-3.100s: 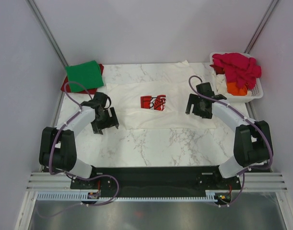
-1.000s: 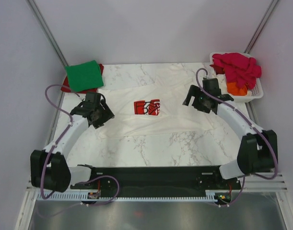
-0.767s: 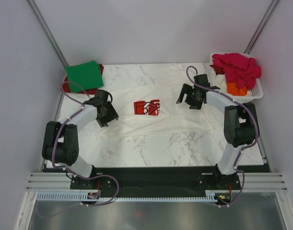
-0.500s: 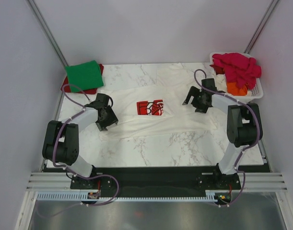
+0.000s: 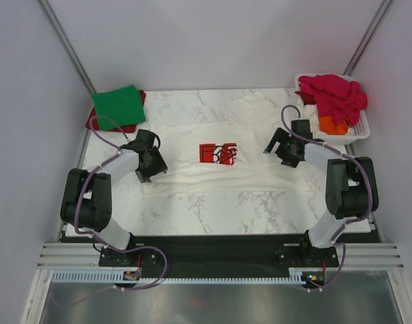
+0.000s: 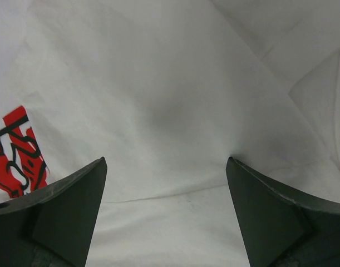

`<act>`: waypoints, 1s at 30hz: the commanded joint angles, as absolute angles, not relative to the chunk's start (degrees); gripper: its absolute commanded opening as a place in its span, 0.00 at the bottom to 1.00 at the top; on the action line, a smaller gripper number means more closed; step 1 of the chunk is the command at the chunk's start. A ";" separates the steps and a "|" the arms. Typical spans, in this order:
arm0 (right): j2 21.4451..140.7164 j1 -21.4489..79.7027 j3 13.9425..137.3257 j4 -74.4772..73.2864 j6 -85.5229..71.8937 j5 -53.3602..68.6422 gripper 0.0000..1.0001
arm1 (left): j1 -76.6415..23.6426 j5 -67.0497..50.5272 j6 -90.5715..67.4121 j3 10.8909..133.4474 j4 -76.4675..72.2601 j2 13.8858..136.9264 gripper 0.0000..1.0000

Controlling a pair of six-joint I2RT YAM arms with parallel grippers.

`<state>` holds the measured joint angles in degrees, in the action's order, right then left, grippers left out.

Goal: Fold and stack the t-shirts

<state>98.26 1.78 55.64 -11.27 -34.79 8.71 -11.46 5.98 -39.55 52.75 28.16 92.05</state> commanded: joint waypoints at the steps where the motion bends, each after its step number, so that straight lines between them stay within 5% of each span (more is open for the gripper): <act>1: 96.69 7.02 57.28 -22.67 -31.29 1.85 0.97 | -11.95 9.41 -37.00 54.13 34.62 85.53 0.73; 10: 93.77 12.31 73.09 -29.88 -29.63 -5.89 0.98 | -12.22 7.82 -33.32 69.66 36.91 86.99 0.76; 18: 117.22 9.41 105.87 -31.55 -22.68 -0.97 0.98 | -12.31 -6.06 -25.94 89.02 42.35 93.08 0.77; 21: 128.47 8.44 123.08 -33.57 -21.62 -1.75 0.98 | -12.30 -5.89 -21.02 86.50 45.61 90.89 0.78; 30: 151.51 8.17 144.12 -24.09 -25.66 -8.25 0.96 | -12.39 3.60 -17.40 71.65 44.39 83.85 0.79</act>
<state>149.01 7.94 138.15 -28.05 -24.60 -4.16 -12.21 -0.25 -21.45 74.78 44.29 86.32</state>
